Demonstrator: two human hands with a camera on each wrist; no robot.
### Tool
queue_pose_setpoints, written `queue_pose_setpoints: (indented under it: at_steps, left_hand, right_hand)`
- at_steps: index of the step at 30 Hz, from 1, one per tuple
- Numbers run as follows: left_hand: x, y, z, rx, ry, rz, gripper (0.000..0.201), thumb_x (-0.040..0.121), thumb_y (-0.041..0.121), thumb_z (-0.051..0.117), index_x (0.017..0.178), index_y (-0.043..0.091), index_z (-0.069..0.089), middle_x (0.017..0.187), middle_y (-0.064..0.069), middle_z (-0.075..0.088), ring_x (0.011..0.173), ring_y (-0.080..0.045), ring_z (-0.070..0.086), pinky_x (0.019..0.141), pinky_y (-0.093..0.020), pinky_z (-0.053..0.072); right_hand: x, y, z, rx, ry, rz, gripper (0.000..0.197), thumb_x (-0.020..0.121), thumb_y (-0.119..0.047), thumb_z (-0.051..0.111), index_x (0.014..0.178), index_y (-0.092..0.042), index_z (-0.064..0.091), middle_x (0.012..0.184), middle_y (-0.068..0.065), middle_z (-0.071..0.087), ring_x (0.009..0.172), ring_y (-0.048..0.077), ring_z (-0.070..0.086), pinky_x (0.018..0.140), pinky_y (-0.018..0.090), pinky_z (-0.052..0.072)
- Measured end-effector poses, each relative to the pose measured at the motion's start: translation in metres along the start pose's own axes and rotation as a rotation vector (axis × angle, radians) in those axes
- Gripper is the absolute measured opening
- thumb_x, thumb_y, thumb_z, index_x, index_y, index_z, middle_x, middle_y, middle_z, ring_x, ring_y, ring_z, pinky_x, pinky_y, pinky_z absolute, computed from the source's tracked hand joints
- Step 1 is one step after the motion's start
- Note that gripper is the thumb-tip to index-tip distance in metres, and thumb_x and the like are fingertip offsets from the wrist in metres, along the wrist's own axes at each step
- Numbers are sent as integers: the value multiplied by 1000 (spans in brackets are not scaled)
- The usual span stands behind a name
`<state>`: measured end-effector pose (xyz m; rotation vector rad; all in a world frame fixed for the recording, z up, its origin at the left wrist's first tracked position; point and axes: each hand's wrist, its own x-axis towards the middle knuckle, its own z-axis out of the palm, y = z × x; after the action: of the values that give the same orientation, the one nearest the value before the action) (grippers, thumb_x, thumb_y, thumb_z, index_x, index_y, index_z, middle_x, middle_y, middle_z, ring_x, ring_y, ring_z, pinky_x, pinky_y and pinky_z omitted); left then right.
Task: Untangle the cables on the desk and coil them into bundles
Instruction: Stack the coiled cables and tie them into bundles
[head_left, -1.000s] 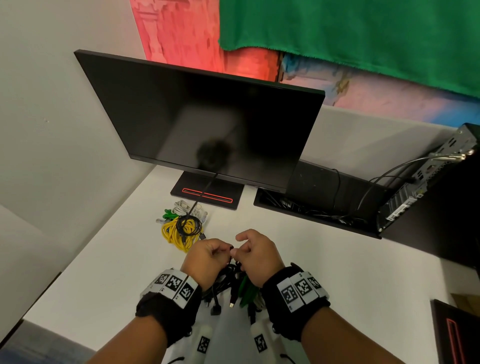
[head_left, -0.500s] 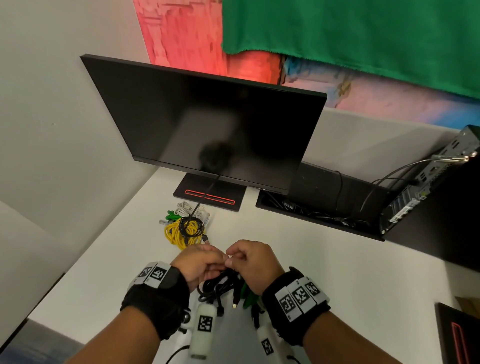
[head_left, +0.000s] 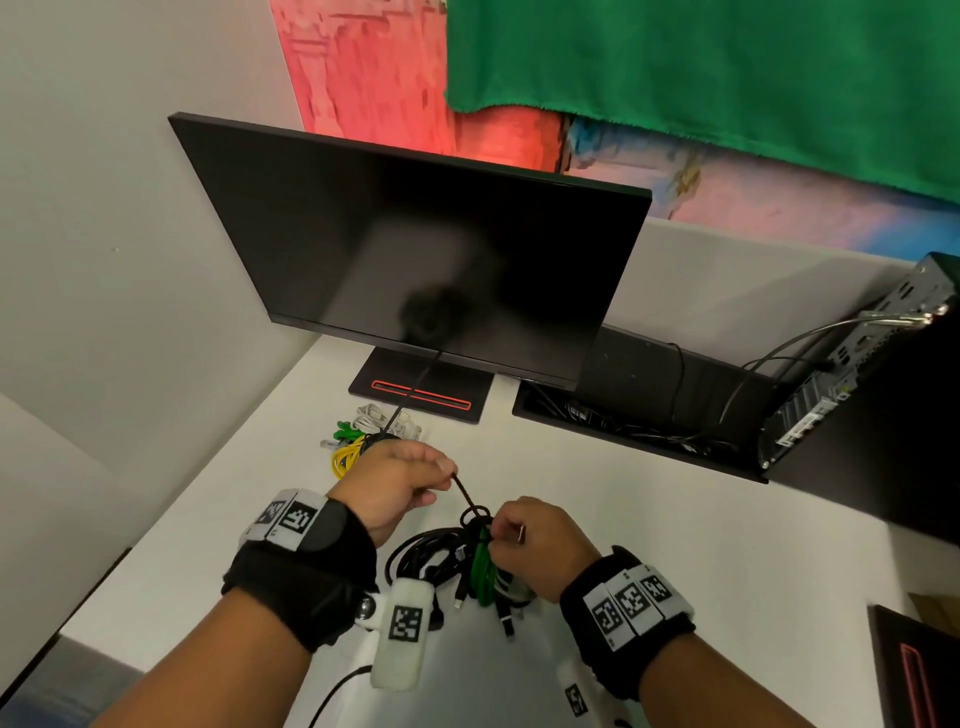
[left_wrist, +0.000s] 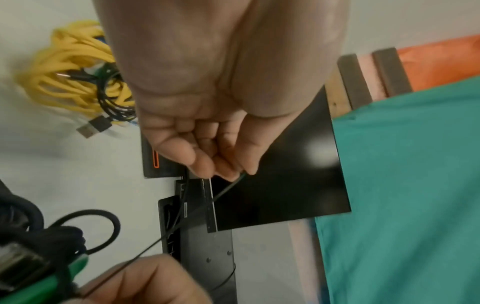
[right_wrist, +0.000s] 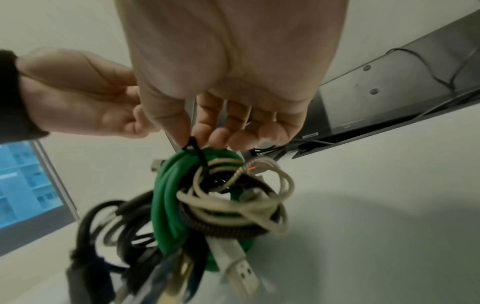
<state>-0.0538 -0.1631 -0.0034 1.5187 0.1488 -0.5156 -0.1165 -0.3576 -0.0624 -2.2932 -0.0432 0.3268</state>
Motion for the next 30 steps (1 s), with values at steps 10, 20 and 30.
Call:
queue_pose_setpoints:
  at_steps: [10, 20, 30]
  left_hand:
    - [-4, -7, 26, 165, -39, 163, 18, 82, 31, 74, 85, 14, 75, 90, -3, 74, 85, -13, 66, 85, -31, 52]
    - [-6, -49, 24, 1187, -2, 111, 89, 64, 51, 79, 142, 27, 42, 131, -1, 45, 124, -22, 44, 103, -37, 41]
    - [-1, -54, 22, 1450, 65, 19, 48, 68, 51, 67, 111, 30, 61, 113, 5, 57, 110, -23, 50, 88, -34, 44]
  right_hand:
    - [1, -9, 4, 347, -4, 83, 17, 91, -19, 67, 74, -18, 65, 64, -2, 70, 62, 15, 72, 58, 31, 55]
    - [-15, -20, 5, 639, 90, 13, 11, 92, -1, 63, 82, 0, 62, 65, 9, 67, 60, 24, 66, 63, 41, 58]
    - [-17, -19, 5, 354, 151, -160, 10, 87, -11, 65, 79, -16, 69, 73, -14, 66, 71, 5, 61, 71, 22, 50]
